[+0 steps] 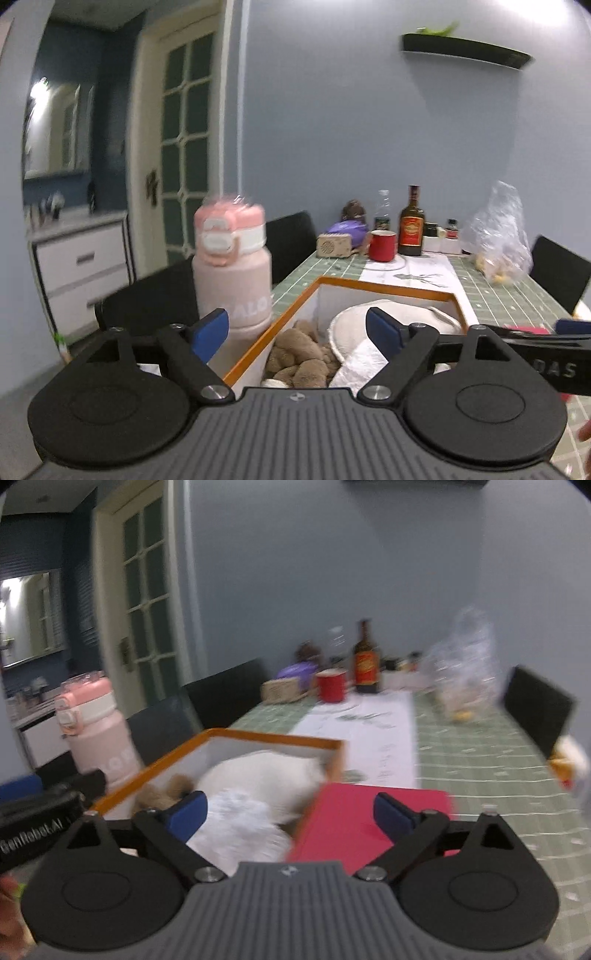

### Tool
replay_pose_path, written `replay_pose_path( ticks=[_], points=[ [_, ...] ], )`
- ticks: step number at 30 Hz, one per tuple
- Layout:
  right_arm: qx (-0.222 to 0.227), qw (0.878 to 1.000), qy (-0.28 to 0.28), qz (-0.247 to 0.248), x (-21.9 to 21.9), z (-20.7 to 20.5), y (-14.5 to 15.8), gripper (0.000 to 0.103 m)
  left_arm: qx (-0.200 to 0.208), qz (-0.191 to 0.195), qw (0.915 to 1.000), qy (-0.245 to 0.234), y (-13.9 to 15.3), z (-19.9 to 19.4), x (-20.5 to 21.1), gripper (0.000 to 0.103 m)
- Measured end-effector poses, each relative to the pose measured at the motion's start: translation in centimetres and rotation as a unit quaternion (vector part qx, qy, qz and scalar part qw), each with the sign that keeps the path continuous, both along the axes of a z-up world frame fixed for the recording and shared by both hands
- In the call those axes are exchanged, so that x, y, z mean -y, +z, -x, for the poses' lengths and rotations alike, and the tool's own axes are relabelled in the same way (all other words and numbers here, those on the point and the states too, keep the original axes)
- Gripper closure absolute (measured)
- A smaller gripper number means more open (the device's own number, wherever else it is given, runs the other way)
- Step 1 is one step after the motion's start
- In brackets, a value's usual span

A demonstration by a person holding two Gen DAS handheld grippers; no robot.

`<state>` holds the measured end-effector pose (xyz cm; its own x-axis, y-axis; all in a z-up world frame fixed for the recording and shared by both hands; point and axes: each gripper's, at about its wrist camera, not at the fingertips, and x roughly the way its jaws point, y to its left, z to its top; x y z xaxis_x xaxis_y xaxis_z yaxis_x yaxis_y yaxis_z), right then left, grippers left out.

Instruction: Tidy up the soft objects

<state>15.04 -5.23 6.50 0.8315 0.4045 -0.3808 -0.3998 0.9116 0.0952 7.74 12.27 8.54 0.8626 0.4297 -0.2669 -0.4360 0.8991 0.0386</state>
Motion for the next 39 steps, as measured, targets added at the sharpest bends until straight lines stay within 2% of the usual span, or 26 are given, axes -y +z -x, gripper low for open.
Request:
replay_pose_path(
  ticks=[2, 6, 9, 11, 16, 20, 24, 33, 39],
  points=[
    [0.004, 0.999, -0.041, 0.004, 1.8, 1.6, -0.5, 0.007, 0.014, -0.010, 0.9998, -0.011, 0.0, 1.0, 1.0, 0.000],
    [-0.007, 0.994, -0.105, 0.024, 4.7, 3.9, -1.8, 0.005, 0.020, 0.009, 0.9988, -0.044, -0.2, 2.7, 2.1, 0.000],
    [-0.014, 0.991, -0.130, 0.026, 6.6, 5.9, -2.7, 0.005, 0.011, -0.004, 0.9955, -0.094, -0.6, 3.6, 3.5, 0.000],
    [-0.020, 0.991, -0.133, 0.024, 7.1, 6.9, -3.3, 0.005, 0.010, -0.012, 0.9943, -0.106, -1.0, 4.5, 4.5, 0.000],
    [-0.016, 0.990, -0.137, 0.010, 7.8, 9.9, -3.8, 0.006, 0.004, -0.003, 0.9903, -0.139, -1.8, 6.0, 6.4, 0.000],
    [0.001, 0.991, -0.134, -0.002, 8.2, 12.5, -3.7, 0.005, 0.004, -0.008, 0.9900, -0.141, -2.6, 7.4, 7.9, 0.000],
    [0.019, 0.990, -0.136, 0.012, 8.1, 14.2, -3.4, 0.005, 0.006, 0.013, 0.9896, -0.143, -3.0, 8.3, 8.5, 0.000],
    [0.020, 0.990, -0.140, -0.005, 9.5, 14.9, -3.8, 0.005, 0.004, -0.012, 0.9873, -0.158, -2.8, 9.0, 10.2, 0.000],
    [0.020, 0.990, -0.139, 0.000, 9.2, 14.9, -4.1, 0.005, -0.002, -0.014, 0.9876, -0.156, -3.1, 9.0, 10.2, 0.000]
  ],
)
